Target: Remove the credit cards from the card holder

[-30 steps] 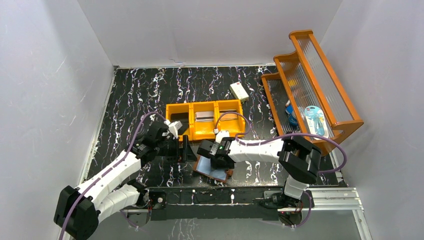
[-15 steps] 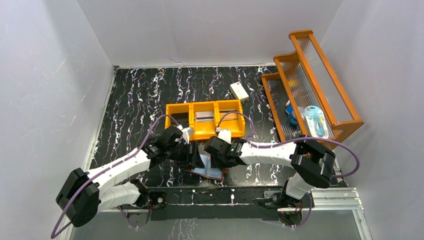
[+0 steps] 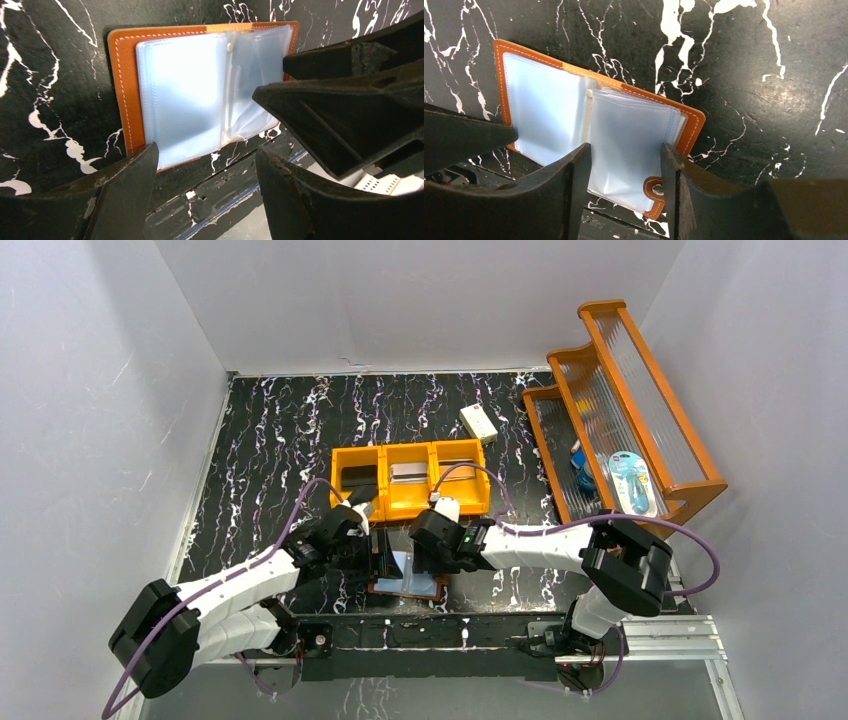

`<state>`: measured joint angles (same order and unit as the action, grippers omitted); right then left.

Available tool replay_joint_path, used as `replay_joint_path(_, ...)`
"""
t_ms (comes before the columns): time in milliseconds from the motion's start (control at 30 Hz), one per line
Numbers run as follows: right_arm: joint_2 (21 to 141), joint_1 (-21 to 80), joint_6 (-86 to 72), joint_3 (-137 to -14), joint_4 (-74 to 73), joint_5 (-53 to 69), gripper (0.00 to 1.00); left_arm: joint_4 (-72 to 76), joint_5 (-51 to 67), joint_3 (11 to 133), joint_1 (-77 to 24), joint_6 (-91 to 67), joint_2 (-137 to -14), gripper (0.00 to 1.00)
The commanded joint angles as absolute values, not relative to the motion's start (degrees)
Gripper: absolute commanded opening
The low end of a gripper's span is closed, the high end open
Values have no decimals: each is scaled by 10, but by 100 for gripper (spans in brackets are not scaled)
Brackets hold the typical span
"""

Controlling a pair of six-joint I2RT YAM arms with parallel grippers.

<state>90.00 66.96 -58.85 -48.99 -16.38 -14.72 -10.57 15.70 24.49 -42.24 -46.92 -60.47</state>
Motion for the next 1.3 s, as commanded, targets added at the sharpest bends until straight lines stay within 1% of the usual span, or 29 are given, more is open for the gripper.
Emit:
replay_joint_path(0, 938, 671, -609, -491, -194, -124, 66, -120, 127, 238, -425, -456, -612, 69)
replay_joint_path(100, 942, 673, -625, -532, -249, -140, 76, -119, 131, 231, -427, -468, -631, 62)
replay_joint_path(167, 942, 675, -637, -553, -273, -152, 80, -119, 126, 226, -430, -475, -622, 59)
replay_joint_path(233, 947, 676, -642, -563, -287, -159, 81, -120, 120, 221, -430, -479, -607, 57)
replay_joint_path(467, 991, 695, -678, -619, -371, -185, 82, -120, 126, 215, -431, -482, -599, 53)
replay_joint_path(600, 994, 699, -688, -612, -362, -183, 82, -118, 127, 215, -430, -483, -603, 52)
replay_joint_path(700, 1026, 700, -709, -618, -394, -197, 82, -119, 129, 217, -431, -480, -602, 49)
replay_joint_path(900, 1047, 707, -739, -626, -425, -225, 84, -113, 132, 216, -431, -484, -604, 46)
replay_joint_path(1267, 1020, 726, -766, -656, -475, -291, 83, -109, 129, 215, -431, -489, -604, 43)
